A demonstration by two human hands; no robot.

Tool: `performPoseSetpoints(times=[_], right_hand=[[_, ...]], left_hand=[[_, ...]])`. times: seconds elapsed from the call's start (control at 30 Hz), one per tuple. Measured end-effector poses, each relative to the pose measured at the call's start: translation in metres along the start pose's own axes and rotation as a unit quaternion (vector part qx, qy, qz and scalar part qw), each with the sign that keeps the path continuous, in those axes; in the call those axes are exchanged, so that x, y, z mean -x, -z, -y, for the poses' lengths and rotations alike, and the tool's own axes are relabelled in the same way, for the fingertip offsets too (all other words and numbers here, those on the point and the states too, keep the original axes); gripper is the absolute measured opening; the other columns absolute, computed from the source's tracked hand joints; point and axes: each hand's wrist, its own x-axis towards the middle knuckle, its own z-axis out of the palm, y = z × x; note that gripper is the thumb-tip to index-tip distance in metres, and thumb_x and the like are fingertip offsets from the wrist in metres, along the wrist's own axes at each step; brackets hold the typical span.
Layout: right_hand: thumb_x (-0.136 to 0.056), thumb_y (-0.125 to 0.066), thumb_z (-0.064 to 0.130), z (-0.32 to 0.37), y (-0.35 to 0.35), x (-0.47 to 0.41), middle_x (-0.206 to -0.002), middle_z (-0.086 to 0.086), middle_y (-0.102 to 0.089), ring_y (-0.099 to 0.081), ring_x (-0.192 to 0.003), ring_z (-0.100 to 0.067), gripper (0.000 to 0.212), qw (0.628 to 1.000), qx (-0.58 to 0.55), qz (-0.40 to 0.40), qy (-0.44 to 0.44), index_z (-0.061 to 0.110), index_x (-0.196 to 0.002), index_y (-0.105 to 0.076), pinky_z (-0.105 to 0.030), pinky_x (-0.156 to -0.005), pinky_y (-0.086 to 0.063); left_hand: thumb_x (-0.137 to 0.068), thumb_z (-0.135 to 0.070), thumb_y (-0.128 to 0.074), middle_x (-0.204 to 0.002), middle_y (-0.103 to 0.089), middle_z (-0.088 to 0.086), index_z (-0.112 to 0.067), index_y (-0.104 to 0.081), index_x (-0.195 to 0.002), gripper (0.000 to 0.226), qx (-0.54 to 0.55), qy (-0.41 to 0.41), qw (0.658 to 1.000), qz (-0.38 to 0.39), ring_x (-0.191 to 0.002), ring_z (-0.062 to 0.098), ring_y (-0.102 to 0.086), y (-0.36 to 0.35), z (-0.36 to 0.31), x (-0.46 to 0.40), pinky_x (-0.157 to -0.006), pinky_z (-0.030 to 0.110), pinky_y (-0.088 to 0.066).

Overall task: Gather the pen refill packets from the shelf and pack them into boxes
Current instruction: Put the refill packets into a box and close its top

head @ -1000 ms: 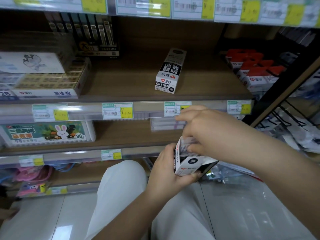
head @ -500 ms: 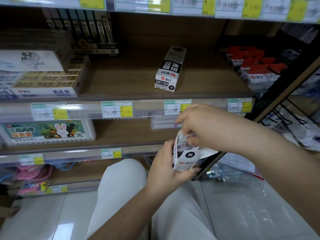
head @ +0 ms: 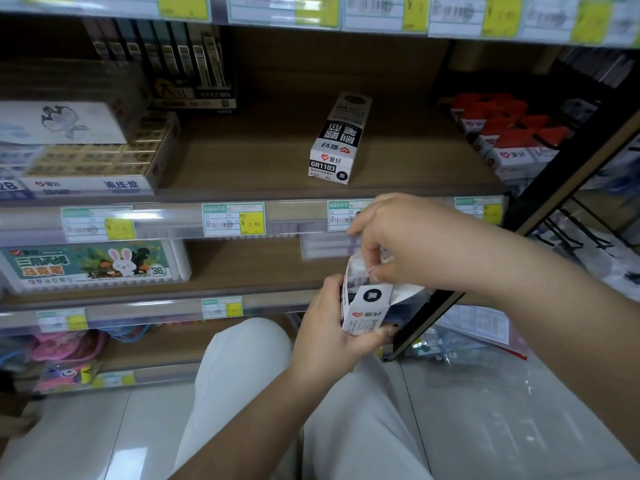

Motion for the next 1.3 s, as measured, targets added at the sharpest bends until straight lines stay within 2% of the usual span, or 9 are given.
performPoseSetpoints(times=[0.07,0.27,0.5,0.6,0.73,0.87,1.03,1.17,1.3], right_hand=[[-0.082,-0.066,0.024,0.000,-0.002,-0.002,-0.111,0.004,-0.067,-0.055,-0.110,-0.017,0.023,1.000,-0.004,0.009,0.001,0.028,-0.061,-0.058,-0.039,-0.090,-0.049],[-0.083,-0.066,0.024,-0.007,-0.004,-0.008,-0.109,-0.001,-0.067,-0.053,-0.110,-0.020,0.009,0.999,-0.007,-0.038,0.004,0.020,-0.077,-0.070,-0.042,-0.089,-0.048],[-0.083,-0.061,0.016,-0.002,-0.013,-0.014,-0.114,-0.005,-0.066,-0.054,-0.111,-0.024,0.009,1.000,0.014,-0.002,0.024,0.019,-0.080,-0.070,-0.040,-0.091,-0.048],[-0.079,-0.061,0.010,-0.002,-0.016,-0.018,-0.110,-0.008,-0.066,-0.055,-0.108,-0.027,0.022,0.999,0.034,0.022,0.029,0.020,-0.059,-0.060,-0.041,-0.087,-0.051],[-0.072,-0.058,0.001,-0.004,-0.017,-0.020,-0.103,-0.004,-0.069,-0.059,-0.100,-0.026,0.047,0.996,0.054,0.042,0.052,0.023,-0.039,-0.033,-0.035,-0.079,-0.052],[-0.078,-0.058,0.009,-0.006,-0.017,-0.020,-0.113,0.001,-0.068,-0.063,-0.095,-0.021,0.039,0.997,0.032,0.060,0.040,0.028,-0.048,-0.044,-0.028,-0.077,-0.052],[-0.079,-0.062,0.016,-0.006,-0.013,-0.012,-0.112,0.000,-0.068,-0.060,-0.104,-0.021,0.021,0.999,0.003,0.038,0.023,0.028,-0.062,-0.060,-0.039,-0.086,-0.052],[-0.083,-0.065,0.020,-0.008,-0.004,-0.010,-0.112,0.005,-0.068,-0.059,-0.106,-0.016,0.032,1.000,0.000,0.023,0.014,0.032,-0.056,-0.053,-0.037,-0.089,-0.050],[-0.083,-0.065,0.019,-0.007,-0.006,-0.012,-0.110,0.005,-0.069,-0.063,-0.101,-0.018,0.032,0.999,-0.010,0.041,0.016,0.032,-0.056,-0.054,-0.036,-0.089,-0.050]], left_hand=[[-0.054,-0.056,-0.068,-0.095,-0.058,-0.020,-0.045,-0.037,-0.095,0.053,0.000,0.001,1.000,0.004,-0.090,-0.003,-0.055,0.000,-0.001,-0.001,-0.070,0.019,-0.045],[-0.052,-0.059,-0.065,-0.097,-0.059,-0.020,-0.046,-0.038,-0.096,0.053,0.007,0.005,1.000,0.011,-0.093,-0.007,-0.055,0.002,-0.003,-0.001,-0.069,0.011,-0.043],[-0.052,-0.059,-0.066,-0.098,-0.059,-0.017,-0.045,-0.038,-0.104,0.061,-0.008,-0.002,1.000,0.007,-0.092,-0.003,-0.055,0.000,-0.002,-0.002,-0.072,0.018,-0.046],[-0.055,-0.056,-0.066,-0.098,-0.059,-0.012,-0.033,-0.043,-0.109,0.064,-0.018,-0.020,1.000,0.011,-0.092,0.004,-0.056,-0.003,0.000,-0.001,-0.073,0.029,-0.049],[-0.055,-0.054,-0.066,-0.096,-0.059,-0.012,-0.048,-0.033,-0.094,0.052,-0.033,-0.028,0.999,0.019,-0.091,0.005,-0.057,-0.004,0.001,0.000,-0.068,0.025,-0.047],[-0.055,-0.055,-0.066,-0.094,-0.059,-0.015,-0.048,-0.034,-0.092,0.050,-0.032,-0.029,0.999,0.017,-0.089,0.002,-0.056,-0.005,0.000,0.001,-0.067,0.021,-0.045],[-0.054,-0.056,-0.065,-0.100,-0.061,-0.015,-0.026,-0.045,-0.110,0.066,-0.022,-0.029,0.999,0.013,-0.093,0.001,-0.056,-0.004,-0.002,0.000,-0.072,0.022,-0.046],[-0.055,-0.056,-0.066,-0.095,-0.057,-0.023,-0.042,-0.038,-0.102,0.057,-0.011,-0.020,1.000,0.009,-0.093,-0.007,-0.053,-0.002,-0.003,0.000,-0.068,0.010,-0.041],[-0.054,-0.058,-0.067,-0.094,-0.058,-0.024,-0.047,-0.038,-0.098,0.055,-0.007,-0.014,1.000,0.002,-0.093,-0.008,-0.053,0.000,-0.004,0.000,-0.068,0.009,-0.040]])
